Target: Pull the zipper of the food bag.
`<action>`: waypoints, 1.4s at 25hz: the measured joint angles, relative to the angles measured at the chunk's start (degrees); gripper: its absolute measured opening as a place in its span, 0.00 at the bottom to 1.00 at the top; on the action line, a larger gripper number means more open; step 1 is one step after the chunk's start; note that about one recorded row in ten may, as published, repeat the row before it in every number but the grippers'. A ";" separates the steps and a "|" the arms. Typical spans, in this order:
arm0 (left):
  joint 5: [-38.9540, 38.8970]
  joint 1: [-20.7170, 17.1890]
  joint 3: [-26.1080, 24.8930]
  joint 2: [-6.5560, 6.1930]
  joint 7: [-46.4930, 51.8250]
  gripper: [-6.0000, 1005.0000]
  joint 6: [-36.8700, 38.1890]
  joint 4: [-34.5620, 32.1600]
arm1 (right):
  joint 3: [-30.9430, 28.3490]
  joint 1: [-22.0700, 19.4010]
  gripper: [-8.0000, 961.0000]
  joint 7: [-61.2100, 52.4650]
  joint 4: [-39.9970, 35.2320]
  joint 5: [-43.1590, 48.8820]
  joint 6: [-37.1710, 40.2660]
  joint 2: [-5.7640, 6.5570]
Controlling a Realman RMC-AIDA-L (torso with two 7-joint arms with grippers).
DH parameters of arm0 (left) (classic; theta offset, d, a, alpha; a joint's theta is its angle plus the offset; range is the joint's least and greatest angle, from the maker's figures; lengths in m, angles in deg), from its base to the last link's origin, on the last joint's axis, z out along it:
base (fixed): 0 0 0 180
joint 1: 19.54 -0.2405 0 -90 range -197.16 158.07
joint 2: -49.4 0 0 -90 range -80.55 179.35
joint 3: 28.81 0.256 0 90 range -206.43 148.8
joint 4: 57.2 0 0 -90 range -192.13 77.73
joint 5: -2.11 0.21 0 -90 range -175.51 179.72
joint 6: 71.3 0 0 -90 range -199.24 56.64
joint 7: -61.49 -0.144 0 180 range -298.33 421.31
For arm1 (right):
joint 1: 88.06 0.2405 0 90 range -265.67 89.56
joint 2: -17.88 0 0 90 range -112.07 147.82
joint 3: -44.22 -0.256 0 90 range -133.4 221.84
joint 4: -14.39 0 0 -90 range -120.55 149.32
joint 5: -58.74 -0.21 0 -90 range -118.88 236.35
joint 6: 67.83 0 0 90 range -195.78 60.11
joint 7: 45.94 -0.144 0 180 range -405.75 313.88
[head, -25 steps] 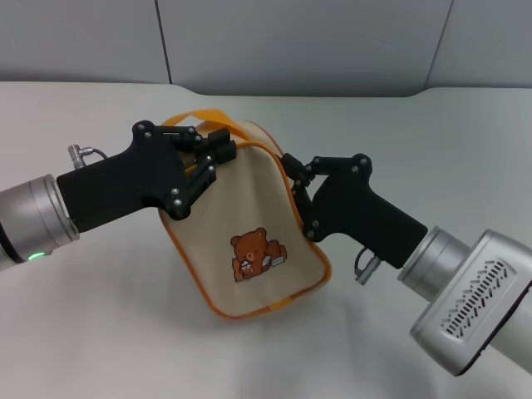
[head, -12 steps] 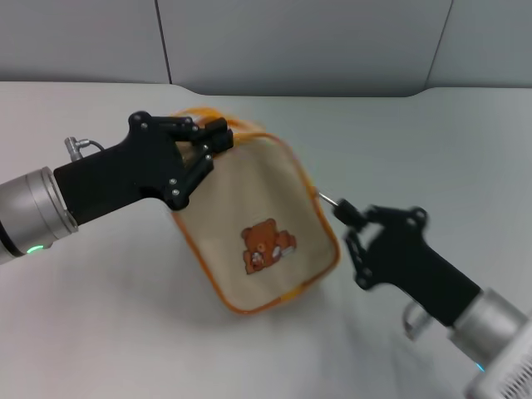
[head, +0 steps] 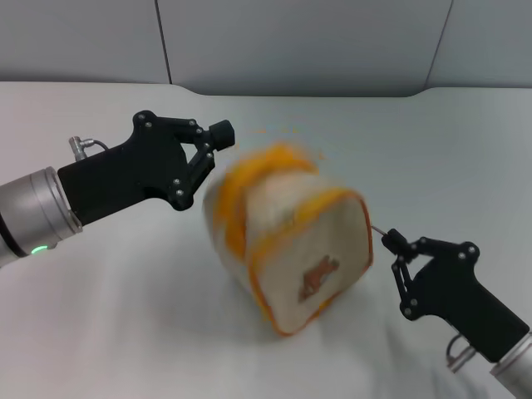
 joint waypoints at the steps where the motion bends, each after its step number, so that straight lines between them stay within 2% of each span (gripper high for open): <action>1: 0.00 0.00 0.00 0.00 0.00 0.01 0.00 0.00 | 0.00 0.00 0.01 0.00 0.00 0.00 0.00 0.00; 10: -4.86 -3.76 -0.20 -0.21 0.98 0.06 7.23 -0.46 | 0.91 3.48 0.01 -0.31 1.18 0.00 -0.60 -0.17; 17: -5.72 -6.98 -0.24 -0.31 8.85 0.11 9.89 -0.59 | 0.75 5.70 0.01 -0.41 2.06 0.00 -3.21 -0.15; 21: -5.57 -8.62 0.09 -0.14 10.17 0.28 10.00 -0.28 | 0.36 8.33 0.01 -0.48 3.92 -0.35 -8.85 -0.16; 24: -5.49 -8.90 0.12 -0.13 10.38 0.39 10.00 -0.15 | 0.28 9.17 0.01 -0.52 4.70 -0.44 -10.46 -0.17; 28: -5.27 -11.52 1.07 -0.07 11.60 0.53 9.85 1.95 | 0.17 10.42 0.01 -0.54 5.83 -0.45 -11.82 -0.17; 33: -5.25 -12.95 2.64 0.01 11.40 0.63 9.51 2.28 | -0.36 10.95 0.01 -0.56 6.28 -0.45 -12.50 -0.12; 35: -5.20 -13.47 3.09 -0.04 10.89 0.68 9.51 2.29 | -2.45 9.51 0.01 -0.66 6.27 -0.47 -10.64 0.06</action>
